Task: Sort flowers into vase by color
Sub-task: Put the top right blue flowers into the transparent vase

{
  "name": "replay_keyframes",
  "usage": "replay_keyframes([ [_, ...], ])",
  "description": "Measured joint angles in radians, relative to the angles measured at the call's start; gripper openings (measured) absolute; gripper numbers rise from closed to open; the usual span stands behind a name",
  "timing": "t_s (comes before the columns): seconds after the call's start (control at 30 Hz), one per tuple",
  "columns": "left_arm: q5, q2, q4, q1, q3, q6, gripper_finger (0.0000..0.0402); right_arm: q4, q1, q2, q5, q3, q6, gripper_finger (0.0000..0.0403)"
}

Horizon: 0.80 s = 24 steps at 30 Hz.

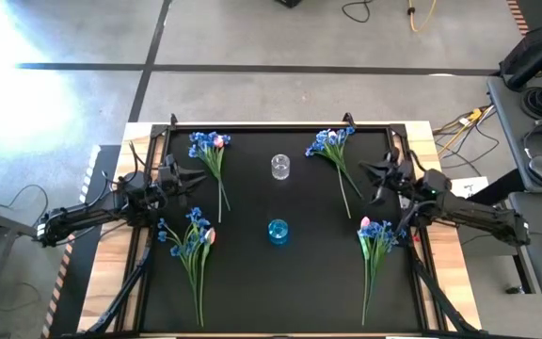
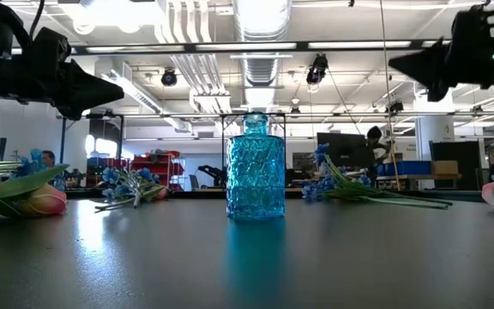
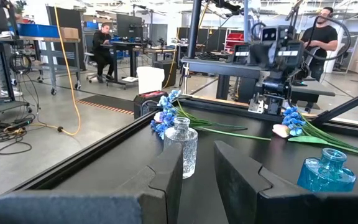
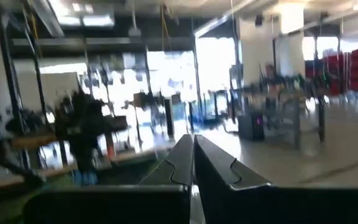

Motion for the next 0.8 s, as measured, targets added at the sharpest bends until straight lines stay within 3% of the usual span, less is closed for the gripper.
replay_keyframes([
  [0.1,-0.001,0.000,0.000,0.000,0.000,0.000,0.0077,0.055,0.000,0.032,0.001,0.001,0.009,0.0009],
  [0.17,-0.001,0.000,0.000,0.000,0.000,0.000,0.0077,-0.001,0.000,0.079,0.016,0.018,0.023,0.0009],
  [0.37,-0.001,0.000,0.001,0.000,0.000,0.000,0.0077,-0.290,0.000,0.358,0.227,0.154,0.124,0.0021],
  [0.47,0.000,0.000,0.000,0.000,0.000,0.000,0.0077,-0.420,-0.002,0.528,0.287,0.248,0.178,0.0042],
  [0.8,0.000,0.000,0.000,0.000,0.000,0.000,0.0077,-0.810,-0.117,1.052,0.264,0.611,0.278,0.0146],
])
